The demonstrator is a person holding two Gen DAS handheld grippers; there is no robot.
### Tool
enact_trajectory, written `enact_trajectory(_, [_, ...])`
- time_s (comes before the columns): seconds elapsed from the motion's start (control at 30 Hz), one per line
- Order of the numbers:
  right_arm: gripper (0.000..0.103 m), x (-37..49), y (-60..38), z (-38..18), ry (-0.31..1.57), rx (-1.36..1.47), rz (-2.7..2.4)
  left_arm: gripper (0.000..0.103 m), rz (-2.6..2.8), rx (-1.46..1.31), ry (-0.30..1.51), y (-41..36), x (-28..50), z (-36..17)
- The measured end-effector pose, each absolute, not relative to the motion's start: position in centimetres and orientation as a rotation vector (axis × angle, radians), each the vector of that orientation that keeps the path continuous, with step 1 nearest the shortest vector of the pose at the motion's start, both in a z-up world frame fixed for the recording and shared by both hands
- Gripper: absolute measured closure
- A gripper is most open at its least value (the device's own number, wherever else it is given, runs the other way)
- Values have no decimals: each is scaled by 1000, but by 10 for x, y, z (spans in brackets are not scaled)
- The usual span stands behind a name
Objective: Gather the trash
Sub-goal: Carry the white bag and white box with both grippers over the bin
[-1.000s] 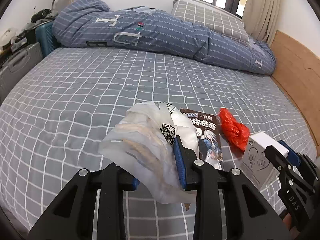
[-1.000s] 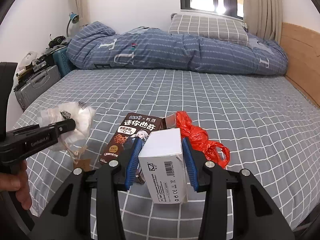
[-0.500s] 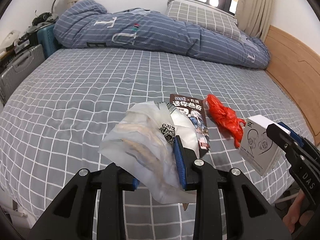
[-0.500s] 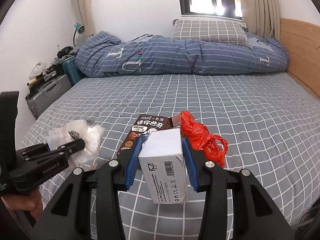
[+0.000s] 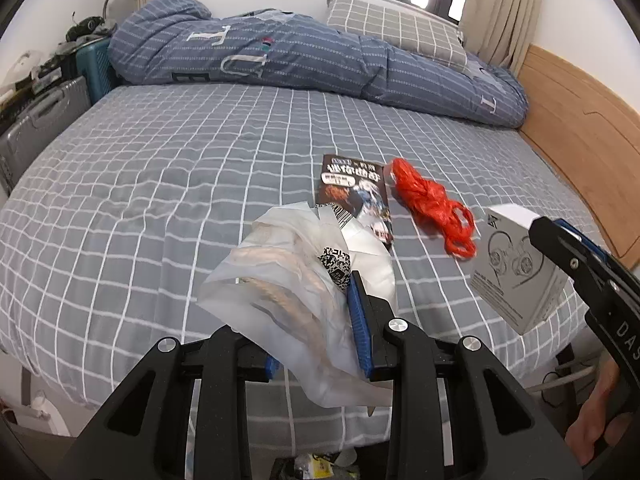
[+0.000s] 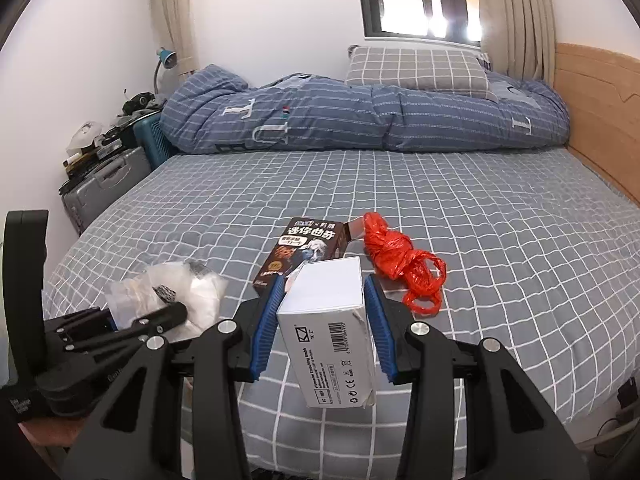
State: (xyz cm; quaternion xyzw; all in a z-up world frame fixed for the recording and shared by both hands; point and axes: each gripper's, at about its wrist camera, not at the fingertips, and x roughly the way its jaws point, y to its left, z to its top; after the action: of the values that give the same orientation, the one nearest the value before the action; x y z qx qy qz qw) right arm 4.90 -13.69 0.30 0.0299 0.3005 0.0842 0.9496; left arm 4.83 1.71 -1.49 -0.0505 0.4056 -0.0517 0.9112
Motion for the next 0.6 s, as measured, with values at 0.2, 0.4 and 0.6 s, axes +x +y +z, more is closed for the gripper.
enact_trajectory(0.2, [63, 26, -133, -3, 630, 64, 183, 75, -113, -102, 850, 14, 23, -19])
enact_trajectory(0.4, [63, 6, -131, -10, 652, 70, 187, 75, -117, -100, 860, 13, 0, -23])
enact_trajectory(0.6, [63, -15, -129, -12, 657, 72, 192, 75, -127, -112, 862, 12, -25, -22])
